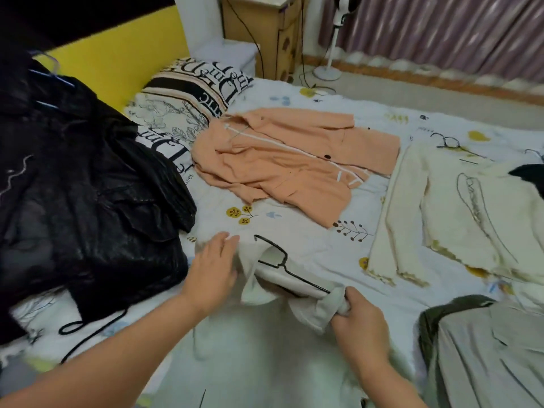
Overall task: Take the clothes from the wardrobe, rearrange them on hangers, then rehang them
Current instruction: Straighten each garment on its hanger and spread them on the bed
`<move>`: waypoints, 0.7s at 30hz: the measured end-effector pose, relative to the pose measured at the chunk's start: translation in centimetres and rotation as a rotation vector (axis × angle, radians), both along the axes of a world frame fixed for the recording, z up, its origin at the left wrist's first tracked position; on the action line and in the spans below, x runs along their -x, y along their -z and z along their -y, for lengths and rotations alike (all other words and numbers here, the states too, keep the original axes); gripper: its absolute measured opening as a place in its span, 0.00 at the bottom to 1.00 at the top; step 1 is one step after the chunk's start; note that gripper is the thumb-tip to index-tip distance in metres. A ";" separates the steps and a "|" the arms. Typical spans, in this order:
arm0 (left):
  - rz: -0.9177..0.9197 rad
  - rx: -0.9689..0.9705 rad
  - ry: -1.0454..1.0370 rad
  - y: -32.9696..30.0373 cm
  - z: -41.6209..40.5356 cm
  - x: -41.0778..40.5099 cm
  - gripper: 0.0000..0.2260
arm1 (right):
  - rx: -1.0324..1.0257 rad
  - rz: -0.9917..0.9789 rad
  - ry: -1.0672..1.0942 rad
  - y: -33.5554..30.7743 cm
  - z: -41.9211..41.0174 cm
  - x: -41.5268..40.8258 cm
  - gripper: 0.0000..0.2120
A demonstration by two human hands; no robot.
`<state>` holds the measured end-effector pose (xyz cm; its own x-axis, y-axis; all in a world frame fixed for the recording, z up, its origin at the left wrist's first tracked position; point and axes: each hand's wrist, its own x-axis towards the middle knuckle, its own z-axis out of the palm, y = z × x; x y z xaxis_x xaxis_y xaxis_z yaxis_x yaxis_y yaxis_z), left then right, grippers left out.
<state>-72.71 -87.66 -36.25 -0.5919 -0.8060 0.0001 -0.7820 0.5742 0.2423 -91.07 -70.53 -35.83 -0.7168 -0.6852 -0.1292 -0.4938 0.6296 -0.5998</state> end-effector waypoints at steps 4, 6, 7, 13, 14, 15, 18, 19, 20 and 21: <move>-0.017 -0.019 0.095 -8.3 -1.7 -0.8 0.06 | 0.116 -0.003 0.013 -7.1 -2.5 -0.3 0.12; 0.038 0.105 0.099 -12.0 -3.1 -2.0 0.13 | 0.163 0.063 -0.011 -10.4 -4.0 -0.5 0.07; 0.029 0.121 0.095 -13.6 -3.9 -2.7 0.12 | 0.181 0.103 -0.037 -12.1 -4.8 -0.8 0.05; -0.186 0.189 0.156 -22.8 -8.7 -6.5 0.15 | 0.249 0.309 -0.118 -21.2 -8.1 -2.2 0.05; -0.220 0.208 0.164 -24.4 -9.2 -7.1 0.17 | 0.272 0.332 -0.128 -22.7 -8.4 -2.3 0.05; -0.238 0.237 0.168 -25.8 -9.4 -7.7 0.16 | 0.285 0.339 -0.150 -24.2 -8.5 -2.5 0.07; -0.289 0.325 0.166 -29.5 -9.1 -9.3 0.12 | 0.266 0.282 -0.271 -28.0 -8.3 -3.4 0.11; -0.286 0.331 0.160 -30.5 -8.8 -9.8 0.12 | 0.267 0.246 -0.304 -29.1 -8.1 -4.0 0.13; -0.269 0.334 0.161 -31.3 -8.3 -10.4 0.12 | 0.286 0.217 -0.312 -30.0 -7.7 -4.6 0.14; -0.241 0.325 0.171 -32.0 -7.6 -10.9 0.09 | 0.323 0.194 -0.299 -30.7 -7.2 -5.2 0.15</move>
<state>-61.76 -80.10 -4.25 -0.6691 -0.6315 0.3918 -0.6120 0.7673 0.1916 -85.86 -63.29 -5.12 -0.4659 -0.8848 0.0122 -0.4846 0.2436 -0.8401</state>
